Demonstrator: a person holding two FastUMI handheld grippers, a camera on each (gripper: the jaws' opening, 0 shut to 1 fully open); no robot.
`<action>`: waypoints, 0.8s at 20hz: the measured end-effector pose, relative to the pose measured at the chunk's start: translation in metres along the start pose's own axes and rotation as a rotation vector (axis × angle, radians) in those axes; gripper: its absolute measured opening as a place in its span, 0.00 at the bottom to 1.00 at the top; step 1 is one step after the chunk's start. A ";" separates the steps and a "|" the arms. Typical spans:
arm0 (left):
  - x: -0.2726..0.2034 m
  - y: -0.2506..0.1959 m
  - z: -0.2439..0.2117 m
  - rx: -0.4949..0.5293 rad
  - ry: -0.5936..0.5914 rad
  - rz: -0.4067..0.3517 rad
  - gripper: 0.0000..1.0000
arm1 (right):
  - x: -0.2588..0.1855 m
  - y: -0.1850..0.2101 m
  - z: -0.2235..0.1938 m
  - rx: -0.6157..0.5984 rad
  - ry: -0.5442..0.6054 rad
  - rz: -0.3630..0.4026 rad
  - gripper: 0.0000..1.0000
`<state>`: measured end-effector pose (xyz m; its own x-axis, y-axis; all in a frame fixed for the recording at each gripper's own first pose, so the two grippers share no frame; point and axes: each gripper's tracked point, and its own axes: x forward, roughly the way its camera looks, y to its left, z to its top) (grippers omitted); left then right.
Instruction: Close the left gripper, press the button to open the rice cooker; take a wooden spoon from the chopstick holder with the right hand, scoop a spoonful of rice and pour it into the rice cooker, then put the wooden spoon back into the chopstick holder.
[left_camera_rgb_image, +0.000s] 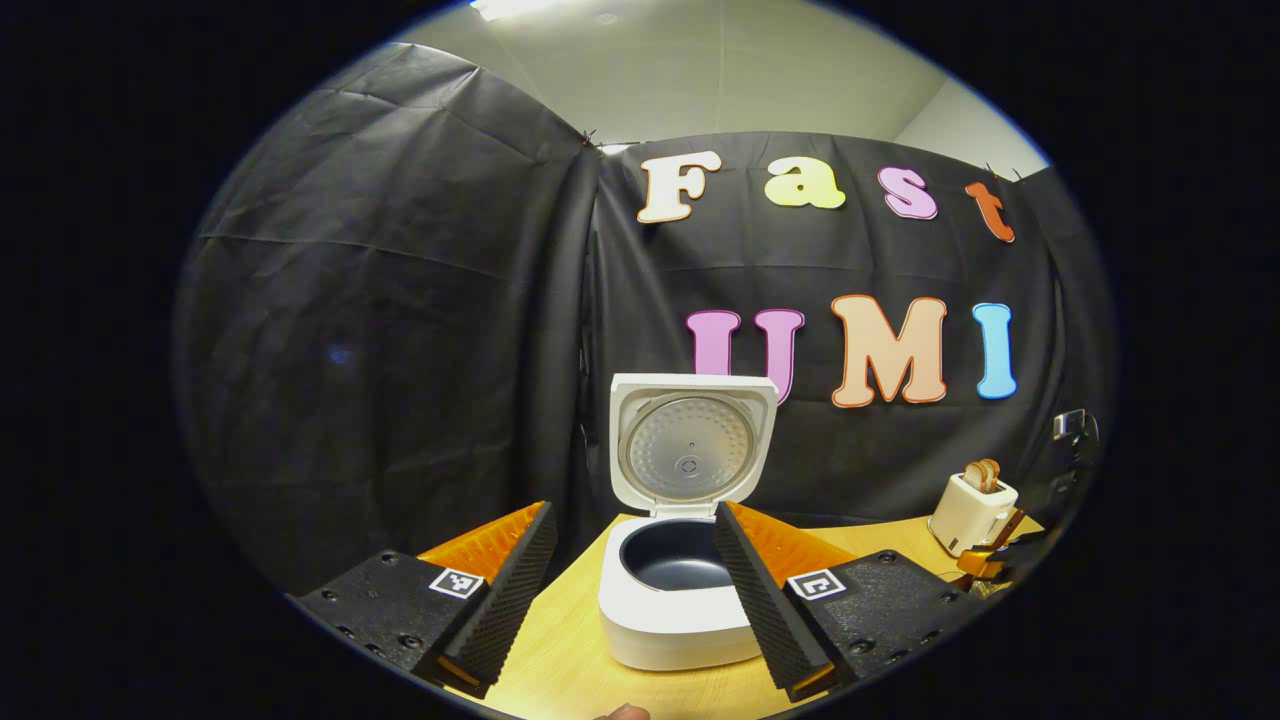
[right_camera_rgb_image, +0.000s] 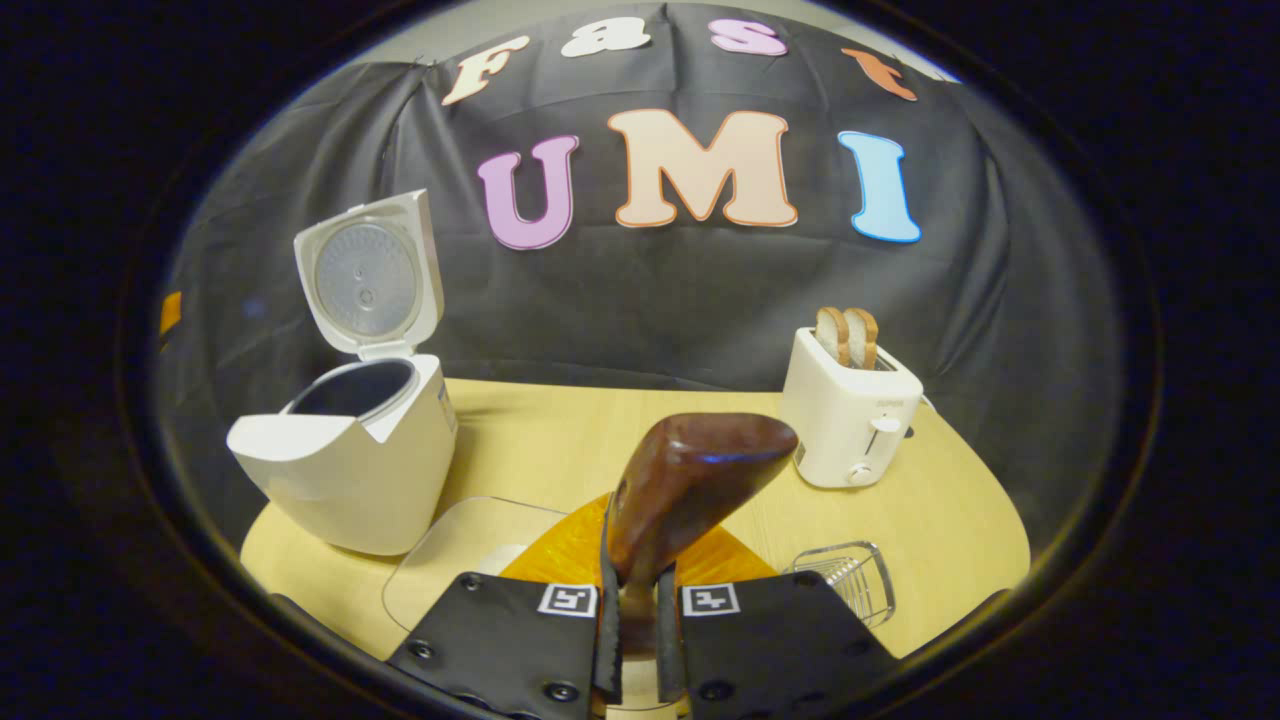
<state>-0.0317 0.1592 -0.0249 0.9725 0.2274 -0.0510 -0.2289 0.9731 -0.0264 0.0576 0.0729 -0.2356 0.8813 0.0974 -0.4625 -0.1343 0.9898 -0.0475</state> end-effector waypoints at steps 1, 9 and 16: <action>0.001 0.003 0.000 0.000 0.001 0.001 0.94 | 0.002 0.001 -0.002 -0.019 0.002 -0.015 0.17; 0.009 0.015 -0.003 0.008 0.004 -0.020 0.96 | 0.011 0.029 -0.026 -0.117 0.024 -0.056 0.17; 0.014 0.029 -0.005 -0.001 0.007 -0.033 0.94 | 0.012 0.073 -0.038 -0.076 0.042 -0.012 0.17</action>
<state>-0.0249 0.1899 -0.0310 0.9791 0.1953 -0.0569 -0.1972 0.9799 -0.0291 0.0406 0.1428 -0.2783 0.8635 0.0794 -0.4981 -0.1591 0.9800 -0.1195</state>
